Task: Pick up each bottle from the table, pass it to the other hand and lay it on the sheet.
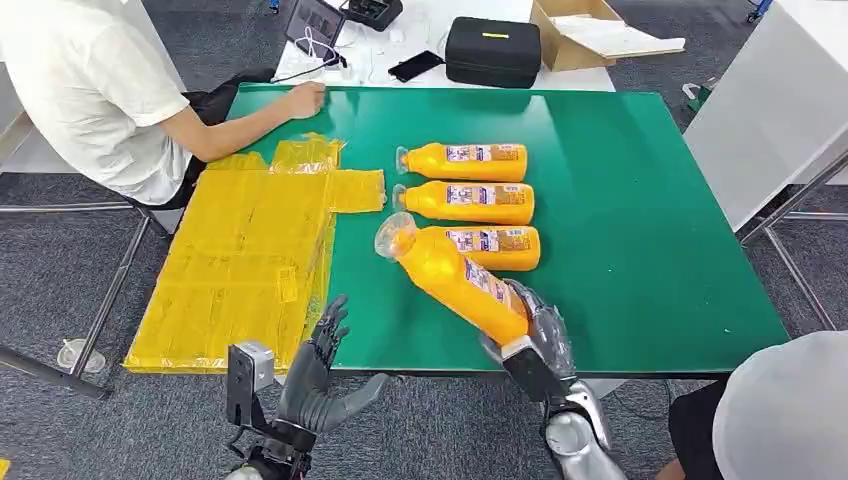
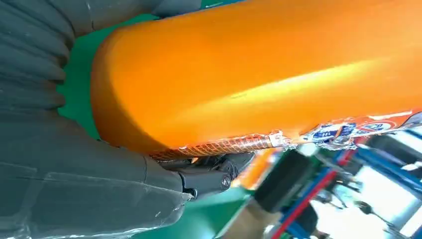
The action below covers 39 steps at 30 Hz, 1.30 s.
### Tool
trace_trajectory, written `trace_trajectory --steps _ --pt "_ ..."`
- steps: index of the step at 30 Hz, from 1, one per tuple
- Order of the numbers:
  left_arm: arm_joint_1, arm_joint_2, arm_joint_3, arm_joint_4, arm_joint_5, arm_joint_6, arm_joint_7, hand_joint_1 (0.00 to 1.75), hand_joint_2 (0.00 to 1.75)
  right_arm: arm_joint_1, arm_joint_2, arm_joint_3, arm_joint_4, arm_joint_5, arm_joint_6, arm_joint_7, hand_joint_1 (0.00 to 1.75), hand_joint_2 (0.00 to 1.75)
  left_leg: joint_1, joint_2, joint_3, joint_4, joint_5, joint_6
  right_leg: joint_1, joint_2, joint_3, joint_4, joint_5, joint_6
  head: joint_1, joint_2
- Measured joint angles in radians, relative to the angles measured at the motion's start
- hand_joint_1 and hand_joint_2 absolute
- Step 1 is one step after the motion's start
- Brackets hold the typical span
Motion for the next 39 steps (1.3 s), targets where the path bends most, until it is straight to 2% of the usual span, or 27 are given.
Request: trace_trajectory --steps 11,12,13,14,18,28,39 --pt "-0.029 0.000 -0.017 0.042 0.012 -0.016 0.035 0.00 1.75 0.017 0.020 0.138 -0.129 0.030 0.007 -0.013 1.61 1.75 0.000 0.000 0.000 0.000 0.000 0.000 0.000 0.000 0.000 0.000 0.000 0.000 0.000 0.000" --pt "-0.030 0.000 -0.019 0.042 0.012 -0.016 0.035 0.00 1.75 0.018 0.020 0.143 -0.135 0.029 0.006 -0.013 1.68 1.75 0.000 0.000 0.000 0.000 0.000 0.000 0.000 0.000 0.000 0.000 0.000 0.000 0.000 0.000" --pt "-0.030 0.000 -0.021 0.042 0.012 -0.016 0.035 0.00 1.75 0.019 0.020 0.147 -0.138 0.029 0.006 -0.012 1.66 1.75 0.000 0.000 0.000 0.000 0.000 0.000 0.000 0.000 0.000 0.000 0.000 0.000 0.000 0.000" --pt "-0.031 0.000 -0.022 0.042 0.012 -0.016 0.035 0.00 1.75 0.019 0.020 0.150 -0.141 0.029 0.006 -0.012 1.75 1.75 0.000 0.000 0.000 0.000 0.000 0.000 0.000 0.000 0.000 0.000 0.000 0.000 0.000 0.000" --pt "-0.033 0.000 -0.024 0.042 0.013 -0.018 0.030 0.00 1.75 0.019 0.019 0.169 -0.148 0.013 0.029 -0.014 1.75 1.75 0.000 0.000 0.000 0.000 0.000 0.000 0.000 0.000 0.000 0.000 0.000 0.000 0.000 0.000" --pt "-0.069 -0.031 -0.024 -0.003 0.094 -0.075 0.016 0.00 1.75 -0.021 0.018 0.288 -0.118 0.004 0.067 0.010 1.75 1.75 0.000 0.000 0.000 0.000 0.000 0.000 0.000 0.000 0.000 0.000 0.000 0.000 0.000 0.000" --pt "-0.082 -0.035 -0.024 -0.087 0.244 -0.143 0.040 0.00 1.75 -0.060 0.033 0.300 -0.013 -0.033 0.039 -0.005 1.75 1.75 0.000 0.000 0.000 0.000 0.000 0.000 0.000 0.000 0.000 0.000 0.000 0.000 0.000 0.000"
